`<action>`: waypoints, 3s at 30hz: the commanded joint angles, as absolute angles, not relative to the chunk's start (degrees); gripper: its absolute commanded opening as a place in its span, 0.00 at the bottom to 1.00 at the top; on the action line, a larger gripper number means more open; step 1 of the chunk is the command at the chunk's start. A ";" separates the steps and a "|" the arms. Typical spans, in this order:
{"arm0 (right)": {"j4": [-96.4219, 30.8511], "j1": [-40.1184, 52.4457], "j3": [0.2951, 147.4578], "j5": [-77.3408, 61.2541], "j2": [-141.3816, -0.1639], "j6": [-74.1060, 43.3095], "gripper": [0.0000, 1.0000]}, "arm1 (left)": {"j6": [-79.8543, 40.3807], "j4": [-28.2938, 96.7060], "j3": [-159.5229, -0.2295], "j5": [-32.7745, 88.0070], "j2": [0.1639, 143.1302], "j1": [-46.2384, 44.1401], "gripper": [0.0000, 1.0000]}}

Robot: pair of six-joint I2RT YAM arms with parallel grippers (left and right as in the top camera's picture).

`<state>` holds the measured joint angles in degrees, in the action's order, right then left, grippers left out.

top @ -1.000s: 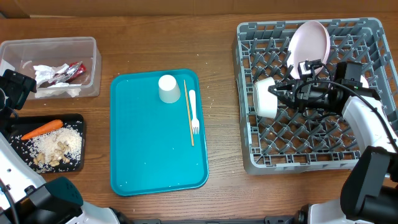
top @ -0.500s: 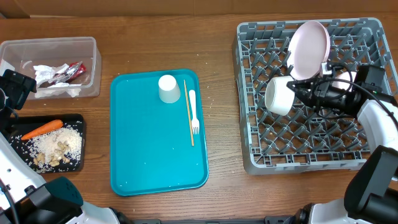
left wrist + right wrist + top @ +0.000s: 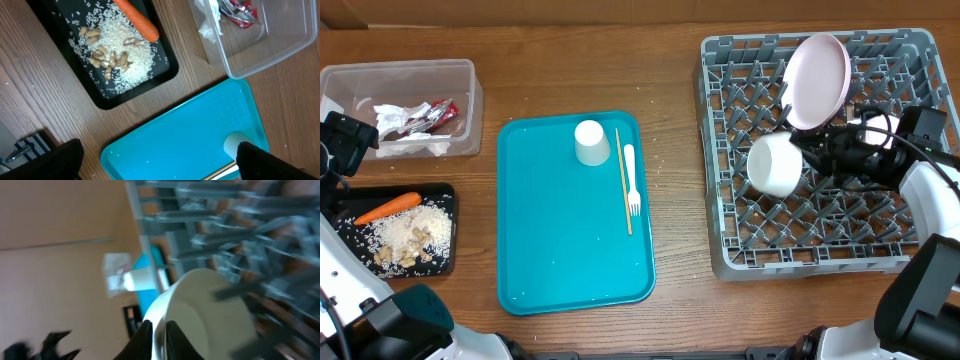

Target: Sort waste into correct bins and load items into the dishwasher rack

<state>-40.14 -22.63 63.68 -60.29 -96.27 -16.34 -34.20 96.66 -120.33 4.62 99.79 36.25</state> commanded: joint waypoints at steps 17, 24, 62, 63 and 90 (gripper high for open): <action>-66.63 -21.98 88.55 -20.38 -93.69 -18.92 0.17 | -34.72 96.73 -120.14 4.01 100.03 36.36 1.00; -70.24 -12.43 87.92 -15.86 -93.34 -14.63 0.16 | -34.72 96.73 -120.14 4.01 100.03 36.36 1.00; -62.48 -0.45 78.37 3.42 -94.52 -21.30 0.04 | -34.72 96.73 -120.14 4.01 100.03 36.36 1.00; -62.89 -0.45 78.96 3.42 -94.52 -21.32 0.04 | -34.72 96.73 -120.14 4.01 100.03 36.36 1.00; -56.51 16.73 89.58 -28.49 -92.86 -14.94 1.00 | -34.72 96.73 -120.14 4.01 100.03 36.36 1.00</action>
<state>-60.64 11.42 88.14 -24.03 -93.17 -16.08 -34.20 96.66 -120.33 4.43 99.79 36.25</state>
